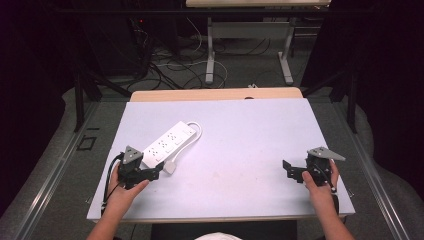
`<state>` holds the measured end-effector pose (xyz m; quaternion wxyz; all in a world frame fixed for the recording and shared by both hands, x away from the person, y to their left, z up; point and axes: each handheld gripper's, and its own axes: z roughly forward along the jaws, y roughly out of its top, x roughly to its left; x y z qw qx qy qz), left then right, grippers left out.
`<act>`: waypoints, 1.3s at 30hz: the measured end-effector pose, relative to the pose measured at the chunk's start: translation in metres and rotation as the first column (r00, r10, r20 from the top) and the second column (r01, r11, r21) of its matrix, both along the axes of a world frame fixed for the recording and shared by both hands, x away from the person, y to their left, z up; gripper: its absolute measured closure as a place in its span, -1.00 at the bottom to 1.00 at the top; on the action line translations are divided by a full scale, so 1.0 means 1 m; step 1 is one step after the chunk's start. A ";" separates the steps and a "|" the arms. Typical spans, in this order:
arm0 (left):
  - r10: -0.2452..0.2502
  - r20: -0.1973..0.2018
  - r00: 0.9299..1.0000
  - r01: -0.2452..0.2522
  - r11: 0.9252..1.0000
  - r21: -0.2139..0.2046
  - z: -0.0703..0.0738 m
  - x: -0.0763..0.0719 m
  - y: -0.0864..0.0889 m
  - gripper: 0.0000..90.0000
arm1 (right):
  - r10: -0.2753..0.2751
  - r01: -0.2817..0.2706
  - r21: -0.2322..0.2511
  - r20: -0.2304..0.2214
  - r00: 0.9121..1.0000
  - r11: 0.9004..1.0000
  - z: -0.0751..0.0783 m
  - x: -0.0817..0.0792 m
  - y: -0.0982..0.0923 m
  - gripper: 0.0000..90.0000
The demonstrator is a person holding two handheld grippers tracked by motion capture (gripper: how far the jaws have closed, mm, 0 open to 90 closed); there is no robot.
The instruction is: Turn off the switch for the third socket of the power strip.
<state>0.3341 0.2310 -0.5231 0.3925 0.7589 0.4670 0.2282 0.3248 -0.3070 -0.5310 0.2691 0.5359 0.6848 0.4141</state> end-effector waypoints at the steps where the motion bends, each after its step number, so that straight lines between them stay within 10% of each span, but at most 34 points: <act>1: -0.002 -0.001 1.000 0.002 1.000 0.002 0.000 0.000 0.000 -0.64 | 0.000 0.000 0.001 -0.002 1.000 1.000 0.000 0.000 0.000 -1.00; 39: -0.073 -0.086 0.994 0.076 0.997 0.032 0.026 0.013 -0.011 -0.33 | 0.013 -0.012 0.009 -0.030 0.999 1.000 -0.005 -0.001 0.002 -1.00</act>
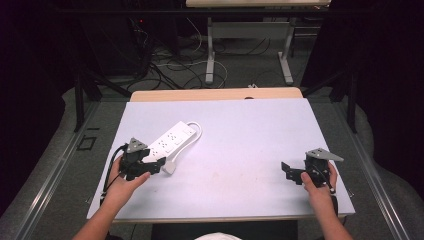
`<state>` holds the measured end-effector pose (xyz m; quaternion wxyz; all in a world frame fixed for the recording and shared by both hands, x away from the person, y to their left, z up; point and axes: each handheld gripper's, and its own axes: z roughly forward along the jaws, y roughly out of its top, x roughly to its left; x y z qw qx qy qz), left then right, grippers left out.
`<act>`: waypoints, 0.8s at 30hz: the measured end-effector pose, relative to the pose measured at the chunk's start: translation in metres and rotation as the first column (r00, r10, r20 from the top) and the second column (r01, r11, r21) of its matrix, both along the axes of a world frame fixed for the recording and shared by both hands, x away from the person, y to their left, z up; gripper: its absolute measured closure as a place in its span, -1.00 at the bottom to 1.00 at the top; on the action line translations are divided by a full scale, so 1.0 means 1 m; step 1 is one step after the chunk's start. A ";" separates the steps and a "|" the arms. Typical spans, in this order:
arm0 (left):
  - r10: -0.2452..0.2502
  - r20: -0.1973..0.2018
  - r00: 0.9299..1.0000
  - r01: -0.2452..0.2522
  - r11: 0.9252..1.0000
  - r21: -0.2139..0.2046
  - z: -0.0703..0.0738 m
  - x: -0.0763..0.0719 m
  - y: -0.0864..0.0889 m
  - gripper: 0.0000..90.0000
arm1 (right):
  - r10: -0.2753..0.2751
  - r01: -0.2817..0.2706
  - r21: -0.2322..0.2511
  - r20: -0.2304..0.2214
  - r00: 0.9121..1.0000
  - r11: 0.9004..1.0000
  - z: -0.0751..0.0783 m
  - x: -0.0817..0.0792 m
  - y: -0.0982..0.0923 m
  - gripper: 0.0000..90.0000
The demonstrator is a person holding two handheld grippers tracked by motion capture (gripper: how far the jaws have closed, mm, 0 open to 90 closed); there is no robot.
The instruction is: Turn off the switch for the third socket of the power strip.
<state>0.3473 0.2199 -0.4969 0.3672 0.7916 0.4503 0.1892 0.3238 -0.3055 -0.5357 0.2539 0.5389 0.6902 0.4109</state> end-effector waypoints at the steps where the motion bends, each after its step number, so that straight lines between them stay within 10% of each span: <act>1: -0.005 -0.013 1.000 0.005 1.000 0.004 0.001 0.000 0.000 -0.32 | 0.000 0.000 0.000 -0.002 1.000 1.000 0.000 0.000 0.000 -1.00; 24: 0.002 -0.101 0.995 0.002 0.999 0.041 0.017 0.012 -0.005 -0.20 | 0.010 -0.009 0.011 -0.016 1.000 1.000 -0.002 0.000 0.001 -0.99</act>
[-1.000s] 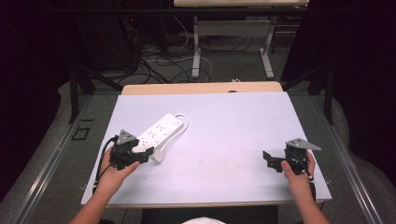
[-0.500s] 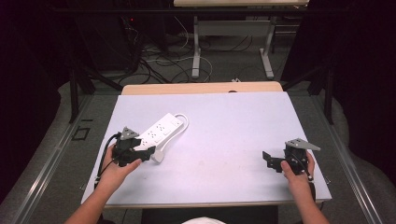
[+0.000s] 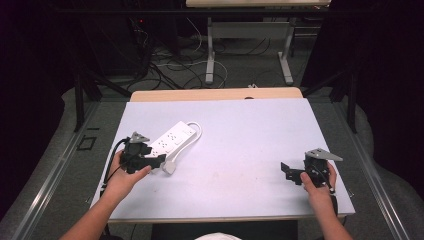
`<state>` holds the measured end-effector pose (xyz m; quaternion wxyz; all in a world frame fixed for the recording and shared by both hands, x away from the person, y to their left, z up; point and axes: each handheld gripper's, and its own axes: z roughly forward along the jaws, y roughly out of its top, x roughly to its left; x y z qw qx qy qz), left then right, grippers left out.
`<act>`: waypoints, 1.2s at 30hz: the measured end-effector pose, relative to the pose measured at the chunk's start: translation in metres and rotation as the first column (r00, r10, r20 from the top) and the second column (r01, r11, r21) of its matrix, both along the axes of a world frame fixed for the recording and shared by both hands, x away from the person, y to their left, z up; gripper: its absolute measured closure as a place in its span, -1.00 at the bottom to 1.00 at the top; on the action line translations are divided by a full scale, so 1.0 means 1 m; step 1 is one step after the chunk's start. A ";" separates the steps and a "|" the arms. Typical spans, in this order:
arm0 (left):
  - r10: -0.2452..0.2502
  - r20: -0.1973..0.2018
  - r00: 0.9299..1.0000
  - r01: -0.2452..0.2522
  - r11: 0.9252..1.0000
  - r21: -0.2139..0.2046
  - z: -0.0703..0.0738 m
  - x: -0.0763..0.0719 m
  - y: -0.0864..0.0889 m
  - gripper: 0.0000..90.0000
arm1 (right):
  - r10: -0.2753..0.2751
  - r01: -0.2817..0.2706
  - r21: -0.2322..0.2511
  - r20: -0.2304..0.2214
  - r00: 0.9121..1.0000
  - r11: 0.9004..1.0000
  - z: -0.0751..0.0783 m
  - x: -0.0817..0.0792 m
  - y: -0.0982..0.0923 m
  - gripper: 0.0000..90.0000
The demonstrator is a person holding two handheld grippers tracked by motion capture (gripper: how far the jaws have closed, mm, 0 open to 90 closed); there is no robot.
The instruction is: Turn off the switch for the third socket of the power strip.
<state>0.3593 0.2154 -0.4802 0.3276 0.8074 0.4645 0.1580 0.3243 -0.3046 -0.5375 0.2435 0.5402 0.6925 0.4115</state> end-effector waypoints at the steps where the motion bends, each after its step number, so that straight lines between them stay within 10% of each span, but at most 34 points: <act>1: -0.001 0.002 1.000 0.001 1.000 0.002 0.000 0.001 0.000 -0.19 | -0.003 0.003 -0.001 -0.002 1.000 1.000 0.000 0.000 0.000 -0.99; 19: 0.055 -0.099 0.994 -0.058 0.998 -0.026 0.002 0.008 0.002 -0.11 | 0.006 -0.006 -0.010 0.003 1.000 1.000 -0.001 0.001 0.000 -0.99; 36: 0.123 -0.217 0.968 -0.143 0.986 -0.082 0.002 0.021 0.014 0.06 | 0.010 -0.010 -0.010 0.002 1.000 1.000 -0.002 0.001 0.002 -0.99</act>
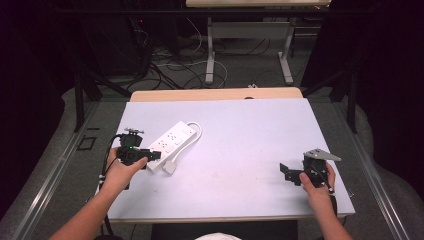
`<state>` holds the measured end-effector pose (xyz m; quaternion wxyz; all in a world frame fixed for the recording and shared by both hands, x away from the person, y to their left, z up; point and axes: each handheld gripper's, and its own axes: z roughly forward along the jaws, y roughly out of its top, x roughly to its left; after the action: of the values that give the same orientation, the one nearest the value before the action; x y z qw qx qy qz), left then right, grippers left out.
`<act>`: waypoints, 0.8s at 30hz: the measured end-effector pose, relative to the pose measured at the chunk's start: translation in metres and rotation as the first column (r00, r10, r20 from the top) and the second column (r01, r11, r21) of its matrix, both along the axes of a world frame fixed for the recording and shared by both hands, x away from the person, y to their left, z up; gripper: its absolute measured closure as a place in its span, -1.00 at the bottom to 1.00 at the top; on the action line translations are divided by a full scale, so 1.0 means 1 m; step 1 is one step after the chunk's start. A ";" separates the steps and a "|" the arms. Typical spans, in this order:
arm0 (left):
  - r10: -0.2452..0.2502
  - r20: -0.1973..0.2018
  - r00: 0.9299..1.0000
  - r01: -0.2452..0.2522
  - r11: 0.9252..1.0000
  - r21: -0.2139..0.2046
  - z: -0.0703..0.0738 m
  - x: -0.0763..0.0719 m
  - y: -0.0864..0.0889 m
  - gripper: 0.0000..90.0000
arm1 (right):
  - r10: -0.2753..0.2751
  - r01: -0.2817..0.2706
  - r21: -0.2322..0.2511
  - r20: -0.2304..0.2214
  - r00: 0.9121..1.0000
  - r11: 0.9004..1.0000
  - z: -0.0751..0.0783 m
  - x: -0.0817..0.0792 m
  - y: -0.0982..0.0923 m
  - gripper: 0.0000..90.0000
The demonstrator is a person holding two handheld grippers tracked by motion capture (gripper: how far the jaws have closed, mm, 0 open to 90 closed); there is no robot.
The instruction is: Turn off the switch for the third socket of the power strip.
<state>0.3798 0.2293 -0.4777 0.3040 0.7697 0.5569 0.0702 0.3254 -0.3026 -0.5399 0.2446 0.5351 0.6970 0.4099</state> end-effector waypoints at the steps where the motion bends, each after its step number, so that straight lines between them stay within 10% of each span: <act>1: 0.014 -0.005 1.000 -0.014 1.000 -0.004 0.000 0.000 0.000 0.08 | 0.005 -0.005 0.000 -0.005 1.000 1.000 0.000 0.000 0.000 -0.99; 24: 0.069 -0.087 0.994 -0.068 0.998 0.007 -0.011 0.016 0.010 0.60 | 0.011 -0.011 -0.002 -0.015 1.000 1.000 -0.002 0.001 0.000 -0.99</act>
<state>0.3957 0.2390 -0.4888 0.2754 0.7531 0.5955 0.0482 0.3262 -0.3031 -0.5415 0.2379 0.5340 0.7022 0.4066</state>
